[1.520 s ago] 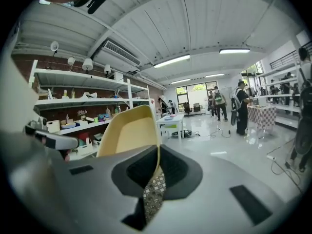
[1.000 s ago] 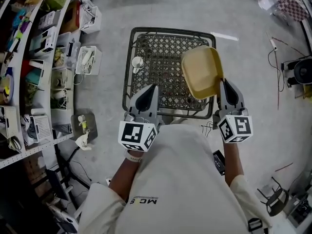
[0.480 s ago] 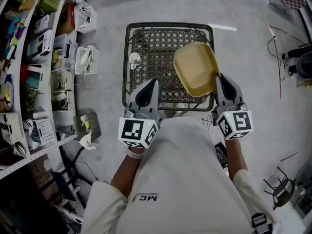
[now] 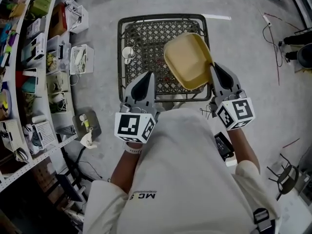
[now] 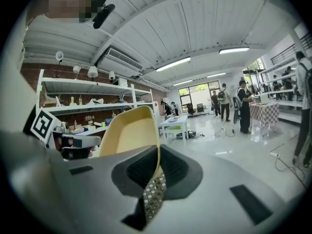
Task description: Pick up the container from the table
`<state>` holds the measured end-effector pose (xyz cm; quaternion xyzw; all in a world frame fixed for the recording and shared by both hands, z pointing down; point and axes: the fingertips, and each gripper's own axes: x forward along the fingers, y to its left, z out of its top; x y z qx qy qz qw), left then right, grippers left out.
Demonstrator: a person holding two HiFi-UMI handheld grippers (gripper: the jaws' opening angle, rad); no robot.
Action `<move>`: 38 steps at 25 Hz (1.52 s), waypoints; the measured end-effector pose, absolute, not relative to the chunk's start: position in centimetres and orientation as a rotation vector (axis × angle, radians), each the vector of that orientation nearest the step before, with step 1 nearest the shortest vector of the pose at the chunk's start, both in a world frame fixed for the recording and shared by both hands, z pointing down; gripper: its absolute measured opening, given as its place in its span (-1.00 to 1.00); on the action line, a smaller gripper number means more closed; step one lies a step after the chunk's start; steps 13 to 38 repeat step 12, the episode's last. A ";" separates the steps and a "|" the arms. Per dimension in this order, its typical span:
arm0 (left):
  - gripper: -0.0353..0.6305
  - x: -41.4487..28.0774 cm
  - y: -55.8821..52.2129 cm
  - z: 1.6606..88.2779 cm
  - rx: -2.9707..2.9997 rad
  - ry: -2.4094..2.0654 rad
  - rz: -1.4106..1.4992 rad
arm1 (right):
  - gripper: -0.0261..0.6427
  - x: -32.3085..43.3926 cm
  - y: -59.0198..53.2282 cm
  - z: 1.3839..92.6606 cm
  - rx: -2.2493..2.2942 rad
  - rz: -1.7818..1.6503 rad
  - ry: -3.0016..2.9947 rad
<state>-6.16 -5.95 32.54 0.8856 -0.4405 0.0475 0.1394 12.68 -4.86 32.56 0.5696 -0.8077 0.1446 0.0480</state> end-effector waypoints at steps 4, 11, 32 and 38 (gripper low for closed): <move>-0.83 -5.8 -6.0 31.8 2.577 -1.257 0.108 | -0.83 12.5 -4.8 32.0 1.769 0.432 -2.467; -0.83 -6.0 -5.9 31.8 2.559 -1.277 0.061 | -0.83 13.7 -5.3 30.5 1.907 0.439 -2.471; -0.83 -6.0 -5.9 31.8 2.558 -1.281 0.057 | -0.83 13.7 -5.4 30.5 1.910 0.432 -2.474; -0.83 -6.0 -5.9 31.8 2.558 -1.281 0.057 | -0.83 13.7 -5.4 30.5 1.910 0.432 -2.474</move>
